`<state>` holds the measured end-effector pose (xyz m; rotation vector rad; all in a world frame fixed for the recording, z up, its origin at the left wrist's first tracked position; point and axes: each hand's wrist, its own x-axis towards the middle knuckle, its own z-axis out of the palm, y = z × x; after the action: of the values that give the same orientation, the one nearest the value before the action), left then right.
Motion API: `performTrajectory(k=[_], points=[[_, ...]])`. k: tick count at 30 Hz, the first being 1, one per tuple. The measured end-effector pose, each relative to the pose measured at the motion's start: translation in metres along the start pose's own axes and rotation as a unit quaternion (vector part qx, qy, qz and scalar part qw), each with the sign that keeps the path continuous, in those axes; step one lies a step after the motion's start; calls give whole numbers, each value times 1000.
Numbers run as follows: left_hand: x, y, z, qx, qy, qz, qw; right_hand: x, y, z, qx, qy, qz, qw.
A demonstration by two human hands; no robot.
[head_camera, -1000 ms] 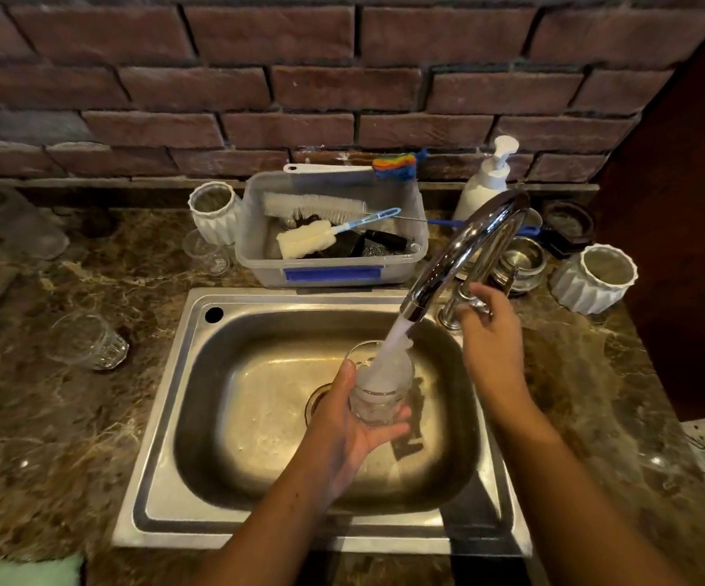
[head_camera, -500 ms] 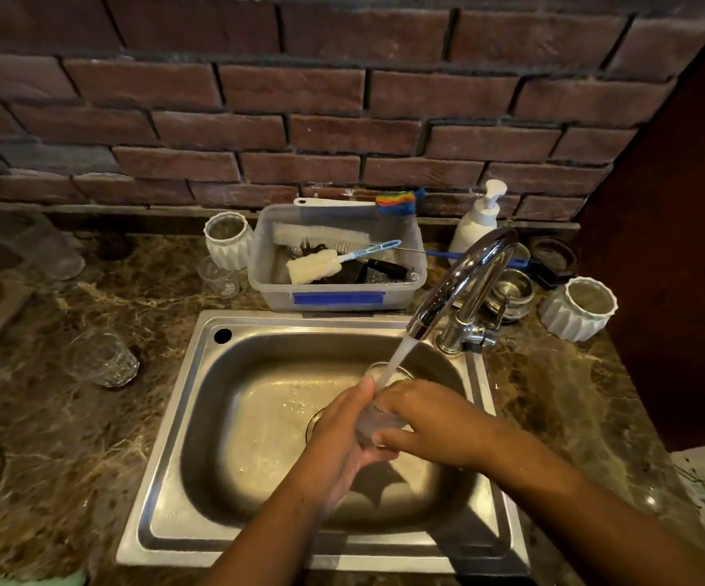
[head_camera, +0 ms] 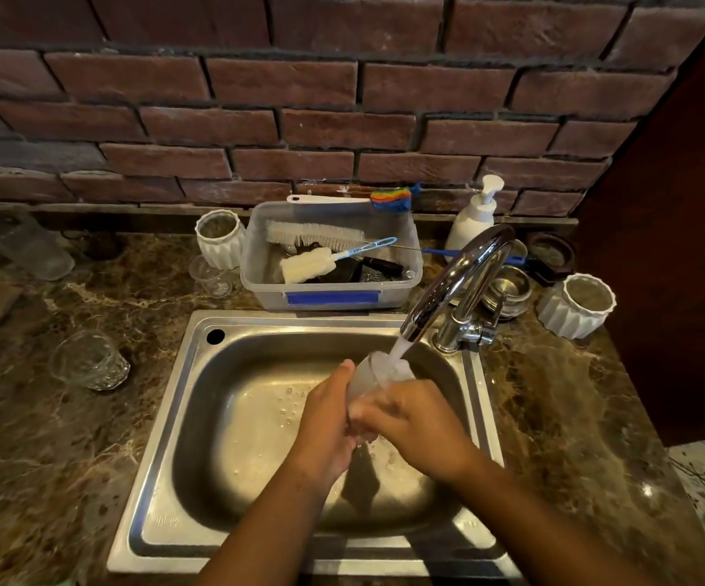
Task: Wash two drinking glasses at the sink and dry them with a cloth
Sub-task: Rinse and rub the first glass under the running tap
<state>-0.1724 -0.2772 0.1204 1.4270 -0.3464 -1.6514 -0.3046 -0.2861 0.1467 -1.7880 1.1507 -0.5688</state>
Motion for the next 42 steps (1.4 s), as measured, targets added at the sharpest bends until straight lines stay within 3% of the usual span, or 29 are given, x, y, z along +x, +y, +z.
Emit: performTrajectory(k=[2,4,6,9,11,14,15,17,19,21,22,24,25,27,29,31,33,35,36,37,39,41,42], points=[[5,-10,5,99,47,122,986,1,-9,12,136,93,118,979],[7,-17,3,157,60,191,967,4,-16,22,250,139,198,937],[9,-17,-2,132,41,187,973,3,-15,26,222,141,173,949],[8,-2,-7,27,-25,25,999,-4,-5,19,55,58,49,996],[10,9,-12,-48,-102,-110,987,-3,3,4,-43,-27,-11,999],[13,15,-9,-74,-111,-150,980,1,14,-8,-142,-64,-40,987],[14,11,-4,-69,-80,-125,987,0,13,-5,-124,-44,-28,991],[11,3,8,-14,5,1,1000,0,5,8,7,49,27,998],[10,-9,12,82,53,152,983,4,-6,19,181,150,136,963],[12,-17,4,152,76,229,958,8,-12,23,298,161,207,918],[14,-18,1,163,68,237,955,8,-12,23,287,150,201,925],[12,-7,-1,122,19,168,978,6,-8,17,150,103,119,976],[12,1,-3,70,-23,87,993,4,-4,13,65,59,60,994],[7,17,-4,-46,-118,-90,988,4,0,1,-73,-29,-30,996],[6,23,-5,-72,-141,-153,976,5,5,-7,-173,-66,-71,980],[10,15,2,-74,-82,-113,987,4,4,-6,-160,-36,-60,985],[10,3,9,-29,13,30,999,2,-3,8,-1,56,29,998],[10,-9,9,96,69,191,974,6,-10,21,233,143,159,949],[10,-14,6,148,80,241,956,8,-12,24,315,154,200,915],[11,-15,3,173,80,265,945,8,-13,24,341,150,216,903],[11,-9,1,158,56,222,960,7,-12,18,275,118,162,940],[9,7,1,77,5,57,995,4,-7,4,105,39,45,993],[9,14,-1,34,-34,-32,998,4,-5,-3,19,-10,-4,1000]])
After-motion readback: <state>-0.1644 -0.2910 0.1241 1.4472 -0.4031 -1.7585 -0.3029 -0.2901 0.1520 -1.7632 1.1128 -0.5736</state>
